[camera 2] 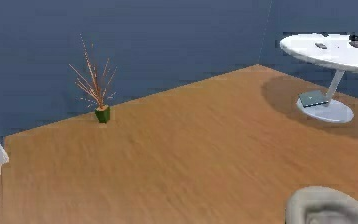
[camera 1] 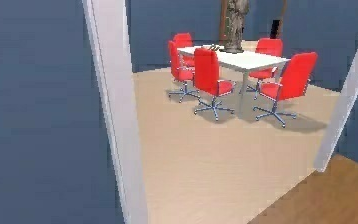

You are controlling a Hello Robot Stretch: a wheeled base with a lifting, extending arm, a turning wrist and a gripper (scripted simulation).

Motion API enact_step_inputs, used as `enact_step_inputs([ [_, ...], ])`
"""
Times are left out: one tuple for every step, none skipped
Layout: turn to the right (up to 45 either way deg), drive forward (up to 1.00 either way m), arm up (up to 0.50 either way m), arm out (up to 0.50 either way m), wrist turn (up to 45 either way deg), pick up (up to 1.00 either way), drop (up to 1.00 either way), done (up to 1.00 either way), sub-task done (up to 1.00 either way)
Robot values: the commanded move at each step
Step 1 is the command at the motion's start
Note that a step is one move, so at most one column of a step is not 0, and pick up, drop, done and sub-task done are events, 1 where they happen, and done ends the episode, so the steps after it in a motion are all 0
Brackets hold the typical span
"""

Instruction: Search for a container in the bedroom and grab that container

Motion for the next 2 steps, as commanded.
enact_step_inputs([
  [45.0, 0.00, 0.00, 0.00, 0.0, 0.00, 0.00, 0.00, 0.00],
  [30.0, 0.00, 0.00, 0.00, 0.0, 0.00, 0.00, 0.00, 0.00],
])
